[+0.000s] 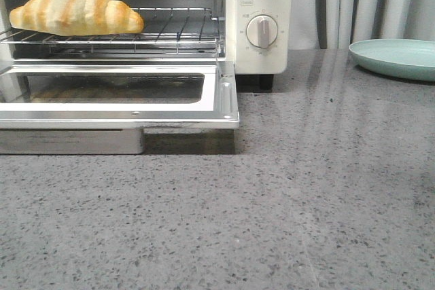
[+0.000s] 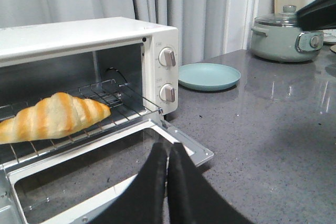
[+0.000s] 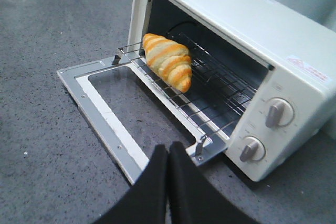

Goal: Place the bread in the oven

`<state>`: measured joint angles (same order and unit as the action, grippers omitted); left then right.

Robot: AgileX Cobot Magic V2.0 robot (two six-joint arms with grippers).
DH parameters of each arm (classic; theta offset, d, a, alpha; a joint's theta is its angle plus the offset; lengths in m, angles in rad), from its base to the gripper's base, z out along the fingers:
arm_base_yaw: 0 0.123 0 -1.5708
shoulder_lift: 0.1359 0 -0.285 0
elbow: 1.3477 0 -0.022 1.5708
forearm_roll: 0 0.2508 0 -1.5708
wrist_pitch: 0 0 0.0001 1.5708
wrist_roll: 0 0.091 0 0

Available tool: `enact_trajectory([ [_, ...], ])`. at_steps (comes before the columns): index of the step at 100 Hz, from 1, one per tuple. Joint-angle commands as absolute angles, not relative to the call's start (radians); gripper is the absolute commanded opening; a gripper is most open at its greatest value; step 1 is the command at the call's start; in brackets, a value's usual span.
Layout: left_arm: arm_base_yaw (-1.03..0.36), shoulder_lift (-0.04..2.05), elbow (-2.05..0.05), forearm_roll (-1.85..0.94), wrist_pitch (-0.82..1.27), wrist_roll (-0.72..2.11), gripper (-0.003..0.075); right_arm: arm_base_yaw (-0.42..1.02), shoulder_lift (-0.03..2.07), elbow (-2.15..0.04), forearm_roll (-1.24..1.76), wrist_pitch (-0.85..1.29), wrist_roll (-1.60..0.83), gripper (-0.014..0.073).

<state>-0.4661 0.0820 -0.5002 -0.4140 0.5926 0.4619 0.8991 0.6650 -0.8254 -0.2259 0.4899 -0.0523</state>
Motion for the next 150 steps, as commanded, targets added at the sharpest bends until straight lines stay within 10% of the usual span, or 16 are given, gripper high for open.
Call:
enact_trajectory([
  [1, -0.462, 0.076, -0.476, -0.431, 0.488, 0.451, -0.0022, 0.895, 0.507, -0.749, -0.249, 0.44, -0.054, -0.0048],
  [43, -0.462, 0.077, -0.417, -0.433, 0.415, 0.451, -0.0021, 0.77, 0.026, -0.604, -0.689, 0.698, 0.246, -0.0048],
  [150, -0.386, 0.049, -0.354, -0.238, 0.312, 0.451, -0.0021, 0.77, 0.017, -0.604, -0.649, 0.706, 0.246, -0.0048],
])
